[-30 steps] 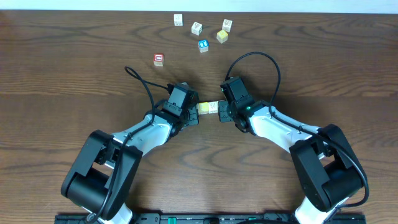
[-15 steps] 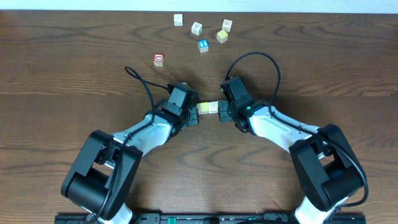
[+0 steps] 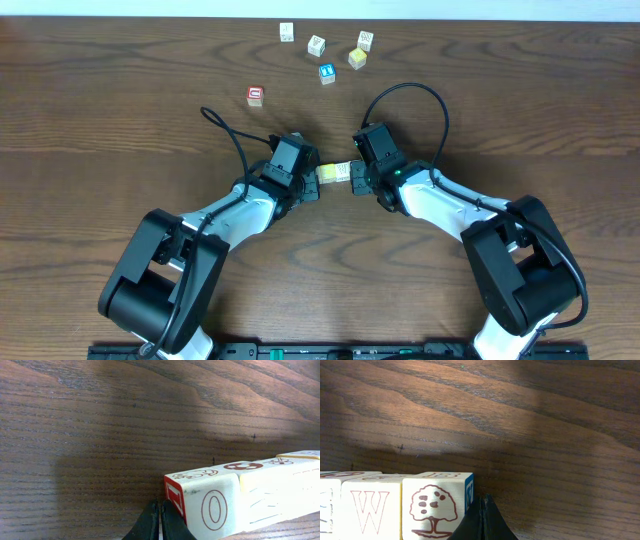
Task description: Lift 4 blocks
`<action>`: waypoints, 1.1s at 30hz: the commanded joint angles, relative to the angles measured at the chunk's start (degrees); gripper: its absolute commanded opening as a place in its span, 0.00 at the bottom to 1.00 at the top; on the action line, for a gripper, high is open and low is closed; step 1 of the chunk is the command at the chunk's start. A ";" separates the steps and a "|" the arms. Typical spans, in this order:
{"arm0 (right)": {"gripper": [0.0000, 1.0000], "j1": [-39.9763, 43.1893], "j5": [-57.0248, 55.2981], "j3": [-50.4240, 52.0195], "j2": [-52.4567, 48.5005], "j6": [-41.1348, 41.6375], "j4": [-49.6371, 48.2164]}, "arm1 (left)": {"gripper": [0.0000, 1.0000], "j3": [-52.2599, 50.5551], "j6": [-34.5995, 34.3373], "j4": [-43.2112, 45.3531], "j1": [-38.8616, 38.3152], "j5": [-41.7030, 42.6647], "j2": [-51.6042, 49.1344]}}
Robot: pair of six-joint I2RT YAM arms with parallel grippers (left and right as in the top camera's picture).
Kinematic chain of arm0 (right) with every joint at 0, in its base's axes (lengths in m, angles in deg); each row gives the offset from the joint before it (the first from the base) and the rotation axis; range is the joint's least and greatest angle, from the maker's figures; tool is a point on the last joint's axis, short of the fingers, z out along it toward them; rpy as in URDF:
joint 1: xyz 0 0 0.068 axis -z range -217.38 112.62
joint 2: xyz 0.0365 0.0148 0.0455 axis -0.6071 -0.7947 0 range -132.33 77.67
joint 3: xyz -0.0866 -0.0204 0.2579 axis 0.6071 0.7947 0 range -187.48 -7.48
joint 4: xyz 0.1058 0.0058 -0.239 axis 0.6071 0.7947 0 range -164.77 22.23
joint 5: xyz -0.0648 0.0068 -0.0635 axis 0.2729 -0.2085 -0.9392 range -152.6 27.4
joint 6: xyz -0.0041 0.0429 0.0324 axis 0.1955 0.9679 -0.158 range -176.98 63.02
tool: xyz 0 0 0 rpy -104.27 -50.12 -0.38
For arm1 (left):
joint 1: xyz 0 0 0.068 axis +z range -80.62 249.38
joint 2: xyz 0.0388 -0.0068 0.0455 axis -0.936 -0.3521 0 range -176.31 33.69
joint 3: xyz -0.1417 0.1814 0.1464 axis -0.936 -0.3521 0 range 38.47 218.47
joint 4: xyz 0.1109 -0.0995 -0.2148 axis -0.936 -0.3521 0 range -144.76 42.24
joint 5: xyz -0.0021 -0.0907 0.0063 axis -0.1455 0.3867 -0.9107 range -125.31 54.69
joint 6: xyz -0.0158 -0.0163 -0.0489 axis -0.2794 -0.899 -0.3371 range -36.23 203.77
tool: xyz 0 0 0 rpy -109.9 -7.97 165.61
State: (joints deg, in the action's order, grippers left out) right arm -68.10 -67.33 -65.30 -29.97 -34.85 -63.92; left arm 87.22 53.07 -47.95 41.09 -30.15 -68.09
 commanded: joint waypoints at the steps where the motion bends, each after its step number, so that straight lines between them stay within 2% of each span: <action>1: 0.01 -6.45 18.25 -1.42 -2.21 0.04 -1.14 | 0.07 2.08 0.13 2.75 -5.27 14.93 -0.09; 33: 0.01 -6.45 18.05 -1.44 -2.21 -0.61 -0.74 | 0.07 2.08 1.73 0.42 -3.85 11.63 -0.09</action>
State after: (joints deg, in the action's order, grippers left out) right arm -68.10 -67.33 -65.43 -30.01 -34.92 -63.77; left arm 87.22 53.77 -49.08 40.65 -30.78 -68.09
